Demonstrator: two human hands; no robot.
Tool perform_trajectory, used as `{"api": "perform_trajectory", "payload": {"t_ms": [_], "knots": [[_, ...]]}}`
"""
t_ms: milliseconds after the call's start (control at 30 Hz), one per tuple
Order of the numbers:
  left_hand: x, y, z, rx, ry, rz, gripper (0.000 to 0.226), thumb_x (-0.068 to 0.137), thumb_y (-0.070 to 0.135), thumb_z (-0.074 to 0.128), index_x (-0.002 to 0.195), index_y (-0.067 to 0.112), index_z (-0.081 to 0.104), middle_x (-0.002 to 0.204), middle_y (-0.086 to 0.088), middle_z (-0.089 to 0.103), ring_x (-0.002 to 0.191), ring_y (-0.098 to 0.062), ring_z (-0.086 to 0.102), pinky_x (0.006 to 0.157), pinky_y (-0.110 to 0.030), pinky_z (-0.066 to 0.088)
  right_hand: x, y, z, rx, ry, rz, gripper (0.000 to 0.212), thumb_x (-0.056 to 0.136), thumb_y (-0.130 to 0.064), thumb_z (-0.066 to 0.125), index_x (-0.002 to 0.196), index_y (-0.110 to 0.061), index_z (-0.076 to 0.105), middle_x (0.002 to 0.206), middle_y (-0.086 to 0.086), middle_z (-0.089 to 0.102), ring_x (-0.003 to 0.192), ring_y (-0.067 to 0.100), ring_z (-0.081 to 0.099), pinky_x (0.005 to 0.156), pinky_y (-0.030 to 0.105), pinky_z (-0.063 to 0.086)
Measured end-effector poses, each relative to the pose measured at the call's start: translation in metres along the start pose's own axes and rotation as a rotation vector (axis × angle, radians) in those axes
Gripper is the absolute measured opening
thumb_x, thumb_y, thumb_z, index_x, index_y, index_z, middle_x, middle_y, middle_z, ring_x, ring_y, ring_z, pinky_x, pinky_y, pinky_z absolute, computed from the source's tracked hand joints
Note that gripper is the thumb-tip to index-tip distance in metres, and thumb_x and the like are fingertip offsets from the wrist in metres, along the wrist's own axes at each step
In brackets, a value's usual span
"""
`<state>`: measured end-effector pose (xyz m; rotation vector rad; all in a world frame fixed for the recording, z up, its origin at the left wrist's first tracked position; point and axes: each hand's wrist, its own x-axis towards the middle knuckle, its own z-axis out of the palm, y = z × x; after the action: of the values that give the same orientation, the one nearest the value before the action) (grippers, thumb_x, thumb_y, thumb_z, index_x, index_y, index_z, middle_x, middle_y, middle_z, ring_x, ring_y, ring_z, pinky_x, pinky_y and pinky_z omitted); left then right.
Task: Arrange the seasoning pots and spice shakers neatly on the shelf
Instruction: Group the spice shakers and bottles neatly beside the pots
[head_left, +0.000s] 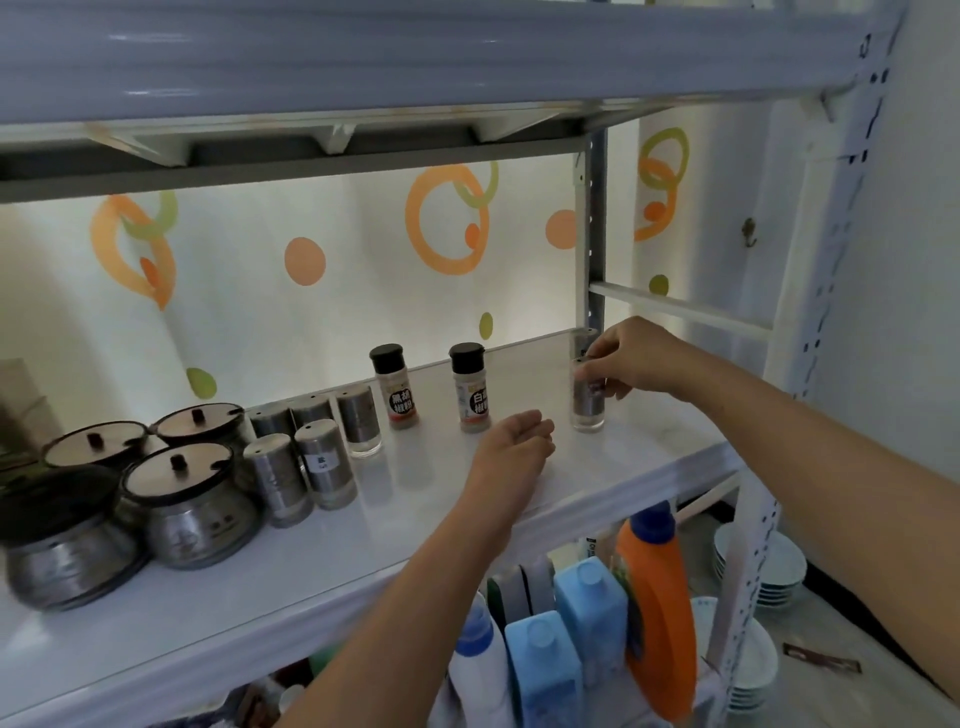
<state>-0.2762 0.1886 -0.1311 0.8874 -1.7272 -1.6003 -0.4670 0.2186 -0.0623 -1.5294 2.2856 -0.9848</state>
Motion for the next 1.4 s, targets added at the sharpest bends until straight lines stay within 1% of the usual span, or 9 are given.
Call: {"api": "perform_trajectory", "payload": {"t_ms": [133,433,567,700,833,900,1000,1200,1400], "knots": [[-0.009,0.001,-0.010,-0.012,0.009,-0.012,0.047,0.091,0.002,0.050,0.137,0.010,0.050,0.131,-0.002,0.062,0.120,-0.013,0.057,0.112,-0.036,0.040,-0.008,-0.013,0.005,0.034,-0.066,-0.046,0.025,0.084,-0.021,0.075,0.102,-0.003,0.072,0.091,0.011,0.072,0.079,0.020,0.072,0.075,0.029,0.061],[-0.034,-0.002,-0.050,0.027,0.079,-0.021,0.041,0.089,0.008,0.054,0.128,0.018,0.059,0.123,0.003,0.066,0.117,-0.014,0.058,0.111,-0.038,0.041,-0.023,-0.052,0.035,0.045,-0.144,-0.102,0.020,0.086,-0.019,0.073,0.101,-0.006,0.071,0.087,0.006,0.073,0.071,0.012,0.071,0.057,0.015,0.054],[-0.043,-0.001,-0.066,0.068,0.120,0.007,0.044,0.091,0.007,0.053,0.134,0.016,0.054,0.134,-0.001,0.060,0.121,-0.015,0.055,0.110,-0.035,0.040,-0.030,-0.066,0.057,0.129,-0.140,-0.128,0.026,0.086,-0.025,0.073,0.106,-0.009,0.066,0.091,0.006,0.071,0.079,0.019,0.071,0.067,0.025,0.059],[-0.053,0.000,-0.079,0.098,0.156,0.040,0.050,0.093,0.003,0.050,0.142,0.012,0.045,0.139,-0.001,0.055,0.126,-0.014,0.051,0.099,-0.022,0.038,-0.039,-0.075,0.086,0.278,-0.073,-0.146,0.030,0.085,-0.026,0.074,0.109,-0.014,0.062,0.090,0.004,0.070,0.075,0.020,0.071,0.064,0.025,0.058],[-0.058,-0.001,-0.087,0.096,0.171,0.068,0.040,0.093,0.004,0.050,0.129,0.022,0.056,0.106,0.017,0.064,0.106,-0.005,0.057,0.079,-0.012,0.042,-0.037,-0.083,0.109,0.318,-0.011,-0.168,0.042,0.082,-0.031,0.077,0.117,-0.011,0.063,0.093,0.004,0.071,0.073,0.018,0.071,0.065,0.028,0.058],[-0.058,-0.001,-0.090,0.117,0.183,0.081,0.038,0.092,0.005,0.049,0.123,0.025,0.059,0.106,0.018,0.065,0.105,-0.004,0.058,0.076,-0.012,0.042,-0.035,-0.089,0.118,0.316,0.006,-0.180,0.041,0.081,-0.031,0.077,0.114,-0.011,0.063,0.091,0.004,0.071,0.072,0.018,0.071,0.065,0.027,0.058],[-0.059,-0.002,-0.097,0.144,0.202,0.106,0.046,0.091,0.004,0.048,0.132,0.021,0.058,0.120,0.010,0.067,0.110,-0.003,0.059,0.080,-0.013,0.043,-0.034,-0.098,0.128,0.316,-0.029,-0.199,0.040,0.081,-0.028,0.078,0.114,-0.012,0.061,0.085,-0.003,0.069,0.070,0.017,0.071,0.065,0.029,0.059],[-0.065,-0.010,-0.119,0.171,0.295,0.155,0.044,0.094,0.007,0.048,0.135,0.024,0.054,0.117,0.015,0.064,0.110,0.003,0.057,0.090,-0.017,0.045,-0.023,-0.112,0.152,0.333,-0.098,-0.256,0.045,0.084,-0.033,0.074,0.122,-0.017,0.054,0.090,0.000,0.068,0.065,0.012,0.065,0.051,0.023,0.049],[-0.074,-0.010,-0.123,0.185,0.303,0.159,0.047,0.093,0.006,0.047,0.138,0.020,0.053,0.127,0.008,0.063,0.111,-0.001,0.058,0.102,-0.026,0.047,-0.031,-0.107,0.183,0.464,-0.042,-0.202,0.036,0.082,-0.037,0.075,0.112,-0.025,0.058,0.096,-0.009,0.066,0.081,0.006,0.064,0.064,0.019,0.050]]}}
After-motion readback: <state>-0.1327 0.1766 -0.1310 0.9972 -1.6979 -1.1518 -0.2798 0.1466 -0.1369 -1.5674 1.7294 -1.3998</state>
